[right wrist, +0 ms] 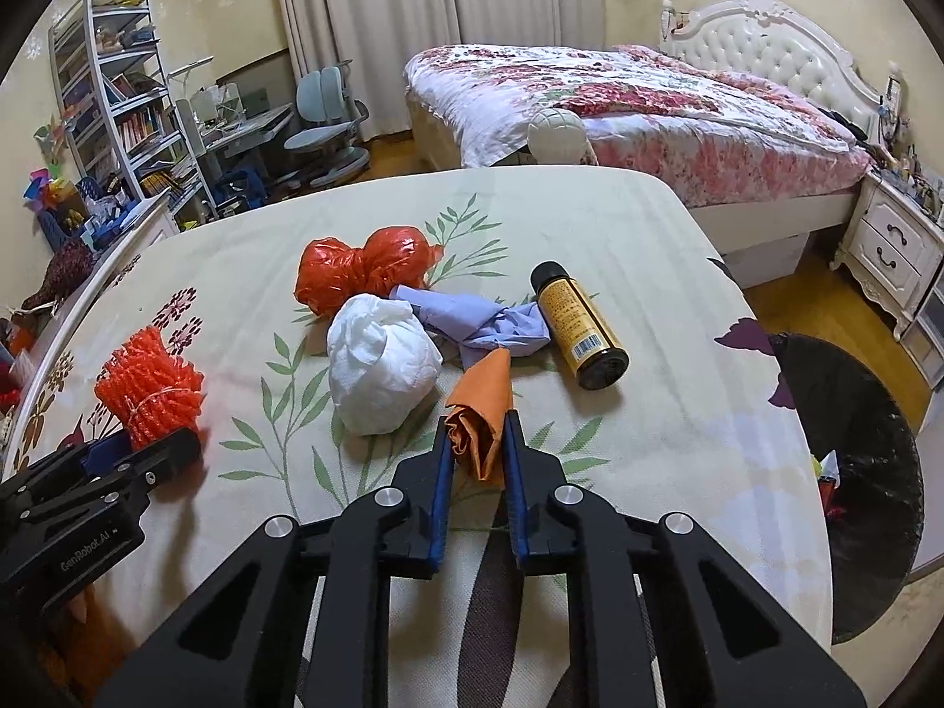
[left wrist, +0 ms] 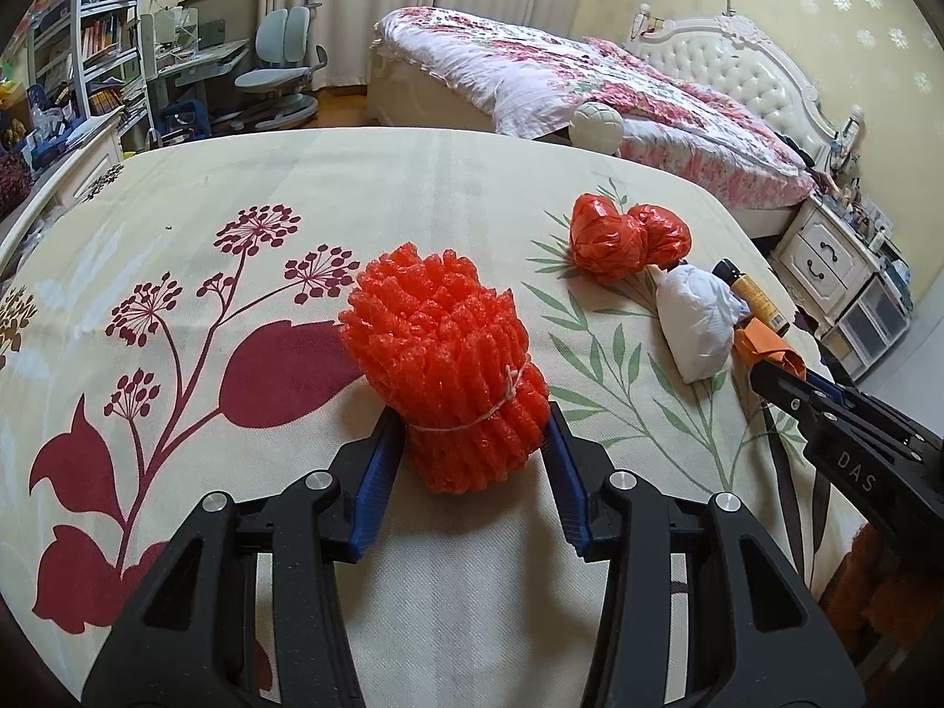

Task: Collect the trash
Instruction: 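Grasp the orange cloth with the right tool while the left tool holds the net bag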

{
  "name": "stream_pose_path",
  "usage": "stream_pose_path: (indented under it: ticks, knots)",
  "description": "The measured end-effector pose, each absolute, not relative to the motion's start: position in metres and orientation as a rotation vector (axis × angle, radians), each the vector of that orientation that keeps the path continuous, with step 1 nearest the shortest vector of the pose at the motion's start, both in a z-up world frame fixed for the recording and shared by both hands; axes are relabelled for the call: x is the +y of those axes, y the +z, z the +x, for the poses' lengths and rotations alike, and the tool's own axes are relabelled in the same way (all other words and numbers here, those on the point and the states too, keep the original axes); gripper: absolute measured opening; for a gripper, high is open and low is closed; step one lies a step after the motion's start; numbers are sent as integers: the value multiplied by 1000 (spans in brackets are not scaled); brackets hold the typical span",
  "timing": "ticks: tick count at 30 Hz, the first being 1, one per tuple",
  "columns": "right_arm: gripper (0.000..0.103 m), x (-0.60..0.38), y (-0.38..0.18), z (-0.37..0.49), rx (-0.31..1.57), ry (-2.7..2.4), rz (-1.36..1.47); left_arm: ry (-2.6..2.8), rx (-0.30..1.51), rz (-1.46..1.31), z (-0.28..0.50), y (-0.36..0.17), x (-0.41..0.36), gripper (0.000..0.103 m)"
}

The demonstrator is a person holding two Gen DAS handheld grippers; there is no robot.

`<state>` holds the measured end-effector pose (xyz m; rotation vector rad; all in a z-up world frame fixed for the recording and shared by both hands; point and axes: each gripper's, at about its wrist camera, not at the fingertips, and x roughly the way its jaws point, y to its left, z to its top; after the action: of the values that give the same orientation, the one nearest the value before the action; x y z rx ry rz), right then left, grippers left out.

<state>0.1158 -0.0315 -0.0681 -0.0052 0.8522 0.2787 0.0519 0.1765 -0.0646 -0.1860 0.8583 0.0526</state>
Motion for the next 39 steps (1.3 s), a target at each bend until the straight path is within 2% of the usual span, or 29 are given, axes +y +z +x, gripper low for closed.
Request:
stream_pose_path:
  ticks: [8, 9, 10, 12, 26, 30, 39]
  knots:
    - [18, -40, -77, 112, 895, 269, -1, 49, 860, -177, 48, -65, 172, 45]
    - [23, -40, -78, 113, 898, 271, 2, 49, 861, -176, 47, -65, 172, 45]
    - [36, -40, -77, 114, 900, 272, 9, 49, 860, -176, 47, -65, 172, 45]
    - [47, -40, -76, 115, 891, 268, 17, 48, 860, -177, 47, -65, 172, 45]
    - [47, -31, -80, 127, 909, 282, 20, 44, 860, -179, 45, -68, 170, 45]
    - [59, -35, -77, 127, 910, 282, 65, 39, 860, -185, 42, -68, 171, 45]
    - [59, -28, -77, 132, 908, 243, 55, 34, 860, -187, 42, -68, 172, 45]
